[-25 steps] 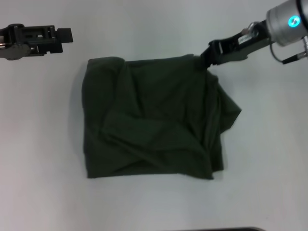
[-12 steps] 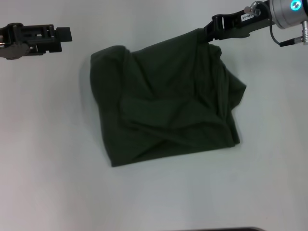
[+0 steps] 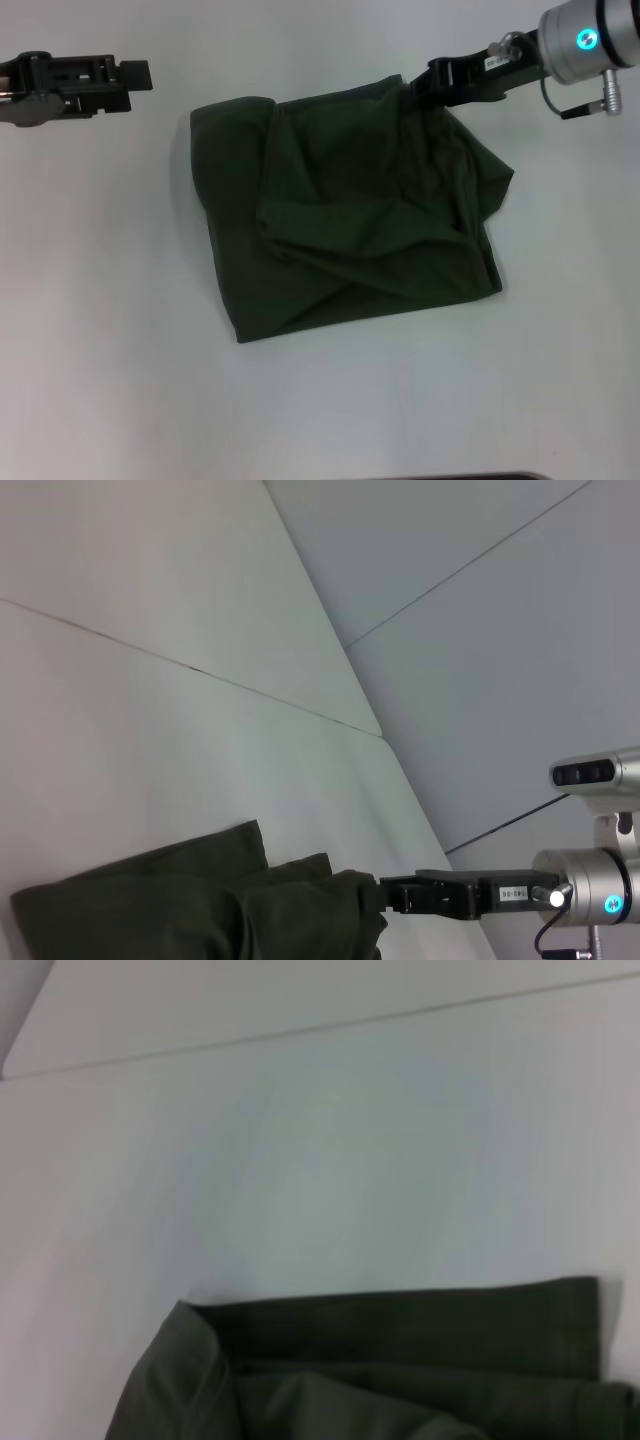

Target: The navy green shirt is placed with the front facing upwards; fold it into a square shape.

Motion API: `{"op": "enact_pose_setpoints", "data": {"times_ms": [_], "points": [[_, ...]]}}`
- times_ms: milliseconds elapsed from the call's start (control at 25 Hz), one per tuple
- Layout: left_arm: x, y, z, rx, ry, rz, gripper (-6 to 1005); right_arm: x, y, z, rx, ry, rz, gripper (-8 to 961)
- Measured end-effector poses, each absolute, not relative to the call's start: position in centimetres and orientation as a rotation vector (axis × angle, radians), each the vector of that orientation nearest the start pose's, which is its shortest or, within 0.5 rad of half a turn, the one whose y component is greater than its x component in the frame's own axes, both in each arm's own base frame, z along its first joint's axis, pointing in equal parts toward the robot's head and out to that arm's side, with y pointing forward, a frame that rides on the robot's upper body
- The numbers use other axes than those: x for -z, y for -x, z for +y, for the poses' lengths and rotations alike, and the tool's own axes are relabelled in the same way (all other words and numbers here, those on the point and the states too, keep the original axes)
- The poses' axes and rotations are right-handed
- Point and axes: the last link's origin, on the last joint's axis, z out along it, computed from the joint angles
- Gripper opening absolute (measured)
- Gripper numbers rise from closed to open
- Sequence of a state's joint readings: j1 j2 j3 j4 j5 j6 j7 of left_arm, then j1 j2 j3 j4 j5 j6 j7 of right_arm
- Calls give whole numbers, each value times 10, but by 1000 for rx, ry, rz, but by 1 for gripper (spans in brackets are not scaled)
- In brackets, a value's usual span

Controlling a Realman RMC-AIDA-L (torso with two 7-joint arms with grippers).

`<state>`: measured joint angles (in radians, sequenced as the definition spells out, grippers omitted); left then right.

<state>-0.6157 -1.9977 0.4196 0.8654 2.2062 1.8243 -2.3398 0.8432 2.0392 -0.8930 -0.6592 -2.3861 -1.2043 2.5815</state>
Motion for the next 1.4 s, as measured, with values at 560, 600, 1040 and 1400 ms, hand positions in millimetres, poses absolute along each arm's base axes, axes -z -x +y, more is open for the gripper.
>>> {"op": "enact_pose_setpoints", "data": {"times_ms": [560,600,1040,1400], "points": [[-84,255,341,772,2430,-1703,723,-30,-198,411,-293,2422,1657,528],[-84,255,340,773,2430,-1705,723,-25,-191,407,-271,2475,1649,568],[-90,257,340,776,2425,-1707,722,51,-139,387,81,2750,1434,550],[-91,266,339,734,2377,-1746,722,74,-123,380,152,2823,1371,534]]}}
